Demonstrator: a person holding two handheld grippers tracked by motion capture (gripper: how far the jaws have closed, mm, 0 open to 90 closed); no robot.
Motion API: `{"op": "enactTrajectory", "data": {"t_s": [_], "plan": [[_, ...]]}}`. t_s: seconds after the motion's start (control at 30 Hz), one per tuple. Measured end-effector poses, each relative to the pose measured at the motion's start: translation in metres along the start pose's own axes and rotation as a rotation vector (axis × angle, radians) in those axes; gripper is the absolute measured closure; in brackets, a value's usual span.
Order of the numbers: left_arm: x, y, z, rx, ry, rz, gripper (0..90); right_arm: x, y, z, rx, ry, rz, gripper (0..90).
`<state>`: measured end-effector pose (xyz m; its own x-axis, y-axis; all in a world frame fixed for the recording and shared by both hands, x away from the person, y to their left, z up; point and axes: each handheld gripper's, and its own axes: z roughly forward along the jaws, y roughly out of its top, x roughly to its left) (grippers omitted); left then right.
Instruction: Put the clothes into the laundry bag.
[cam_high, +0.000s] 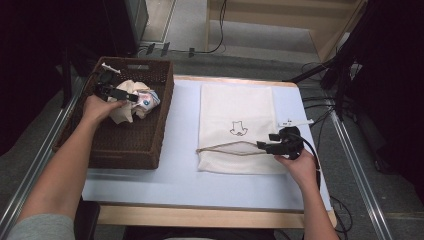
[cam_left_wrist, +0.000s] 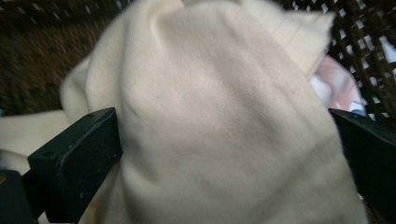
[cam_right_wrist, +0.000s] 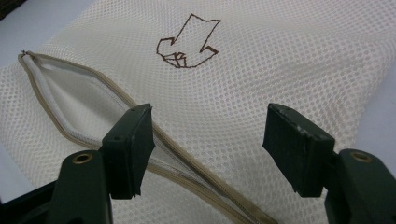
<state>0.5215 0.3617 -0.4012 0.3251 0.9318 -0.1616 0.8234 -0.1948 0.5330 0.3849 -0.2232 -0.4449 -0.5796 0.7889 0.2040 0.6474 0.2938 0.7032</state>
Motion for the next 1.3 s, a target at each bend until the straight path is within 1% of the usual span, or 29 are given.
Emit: {"op": "enactTrajectory", "data": {"t_s": [0.07,0.13,0.17,0.2,0.27,0.33,0.4,0.43,0.5,0.53,0.57,0.6,0.63,0.67,0.7,0.73,0.8,0.87,0.97,1.03,1.13,1.17,1.2,1.3], "plan": [[0.004,-0.001,0.005,0.001,-0.011,-0.02,0.0,0.0,0.0,0.001,0.007,-0.005,-0.003,33.7],[0.006,-0.002,0.006,-0.001,-0.02,-0.023,0.0,0.001,0.0,0.002,0.014,-0.005,-0.004,33.4],[0.007,-0.004,0.008,0.009,-0.04,-0.031,0.0,0.001,0.0,0.003,0.016,-0.005,-0.005,33.3],[0.005,-0.004,0.01,0.021,-0.044,-0.021,0.0,0.001,0.0,0.003,0.018,-0.006,-0.007,33.2],[-0.001,-0.005,0.012,0.033,-0.044,0.013,0.0,0.002,0.0,0.003,0.018,-0.005,-0.011,33.1],[-0.005,-0.005,0.014,0.045,-0.054,0.029,0.0,0.002,0.0,0.003,0.018,-0.008,-0.015,32.9],[-0.01,-0.005,0.016,0.05,-0.053,0.054,0.0,0.002,0.0,0.003,0.016,-0.009,-0.014,32.6],[-0.011,-0.006,0.017,0.051,-0.055,0.059,0.0,0.002,0.0,0.003,0.017,-0.007,-0.015,32.4],[-0.012,-0.006,0.02,0.051,-0.028,0.055,0.0,0.002,0.0,0.003,0.016,-0.009,-0.017,32.2],[-0.013,-0.007,0.023,0.042,-0.002,0.052,0.0,0.002,0.0,0.003,0.017,-0.007,-0.016,32.0],[-0.013,-0.008,0.025,0.034,0.029,0.062,0.0,0.002,0.0,0.004,0.019,-0.007,-0.015,31.8],[-0.014,-0.01,0.027,0.023,0.051,0.082,0.0,0.002,0.0,0.004,0.019,-0.007,-0.016,31.7],[-0.014,-0.01,0.027,0.023,0.051,0.082,0.0,0.002,0.0,0.004,0.021,-0.007,-0.014,31.6],[-0.015,-0.012,0.029,0.009,0.082,0.109,0.0,0.002,0.0,0.004,0.022,-0.008,-0.015,31.5],[-0.016,-0.012,0.03,0.012,0.094,0.114,0.0,0.003,0.0,0.004,0.019,-0.007,-0.018,31.5],[-0.018,-0.012,0.031,0.013,0.105,0.109,0.0,0.003,0.0,0.004,0.019,-0.005,-0.018,31.5],[-0.02,-0.011,0.03,0.026,0.11,0.107,0.0,0.003,0.0,0.003,0.019,-0.005,-0.018,31.4],[-0.021,-0.011,0.03,0.031,0.099,0.114,0.0,0.003,0.0,0.003,0.019,-0.006,-0.018,31.4],[-0.023,-0.012,0.031,0.031,0.105,0.126,0.0,0.002,0.0,0.003,0.017,-0.007,-0.014,31.4],[-0.024,-0.012,0.033,0.029,0.109,0.123,0.0,0.002,0.0,0.003,0.018,-0.007,-0.014,31.5],[-0.026,-0.013,0.035,0.027,0.125,0.125,0.0,0.002,0.001,0.004,0.021,-0.007,-0.021,31.5],[-0.026,-0.013,0.036,0.021,0.134,0.117,0.0,0.002,0.001,0.005,0.022,-0.007,-0.021,31.5],[-0.028,-0.013,0.037,0.019,0.152,0.116,0.0,0.002,0.001,0.006,0.023,-0.003,-0.024,31.5],[-0.03,-0.013,0.039,0.013,0.182,0.115,0.0,0.004,0.002,0.007,0.032,-0.005,-0.028,31.5]]}}
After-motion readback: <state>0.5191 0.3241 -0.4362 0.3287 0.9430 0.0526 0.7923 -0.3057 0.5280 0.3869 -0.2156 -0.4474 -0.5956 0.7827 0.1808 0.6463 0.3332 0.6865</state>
